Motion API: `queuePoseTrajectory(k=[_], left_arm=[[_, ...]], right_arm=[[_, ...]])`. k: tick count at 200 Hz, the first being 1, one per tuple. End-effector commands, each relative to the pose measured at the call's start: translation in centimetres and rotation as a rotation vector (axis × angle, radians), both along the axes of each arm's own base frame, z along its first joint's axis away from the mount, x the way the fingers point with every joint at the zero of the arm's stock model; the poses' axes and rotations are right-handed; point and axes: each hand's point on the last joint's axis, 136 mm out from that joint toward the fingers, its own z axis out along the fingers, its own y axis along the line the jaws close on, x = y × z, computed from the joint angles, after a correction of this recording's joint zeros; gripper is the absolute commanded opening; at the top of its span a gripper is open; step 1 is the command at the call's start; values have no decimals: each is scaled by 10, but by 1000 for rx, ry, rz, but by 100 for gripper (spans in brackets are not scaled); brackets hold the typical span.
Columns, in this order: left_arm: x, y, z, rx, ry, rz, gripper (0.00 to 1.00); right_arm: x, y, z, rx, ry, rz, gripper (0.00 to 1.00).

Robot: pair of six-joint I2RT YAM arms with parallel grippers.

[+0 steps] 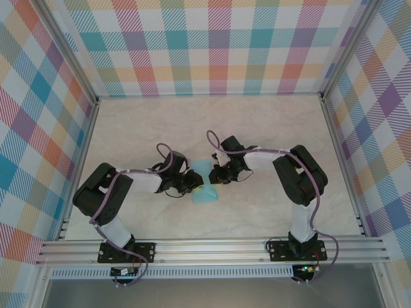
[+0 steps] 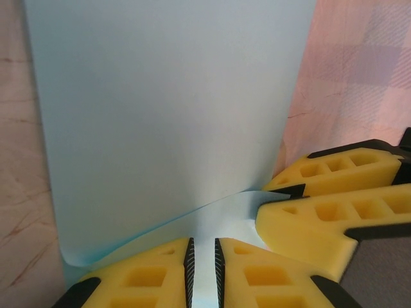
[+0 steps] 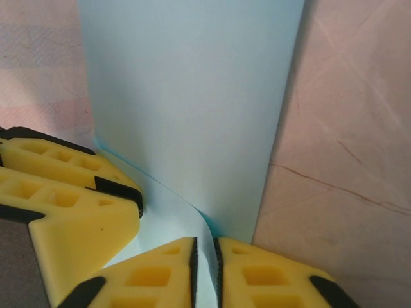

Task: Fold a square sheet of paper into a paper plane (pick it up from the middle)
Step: Fold the triangle a second time at the center of the table.

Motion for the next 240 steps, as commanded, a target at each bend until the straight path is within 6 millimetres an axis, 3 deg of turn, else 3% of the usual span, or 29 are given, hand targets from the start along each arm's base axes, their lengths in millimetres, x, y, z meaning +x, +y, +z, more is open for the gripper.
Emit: queuePoseTrajectory(k=[1,29,71,121,156,201,240], left_arm=[[-9,1,-14,47,38,-16,20],[-9,1,-15,48,38,-16,20],[-9,2,-15,51,35,-16,20],[-9,7,-18,77,41,1,19],[-10,10,-20,92,45,12,18],[-10,12,-21,102,50,18,17],[-10,14,-21,113,49,24,17]], right_arm=[[5,-4,25,0,-47,-36,23],[6,-15,43,-25,-102,-87,31],[-15,-14,53,-14,-100,-70,28],[-46,6,30,-32,-4,-4,14],[-59,19,18,-47,30,43,13],[-56,11,-2,-129,48,30,12],[-56,4,-7,-169,40,27,12]])
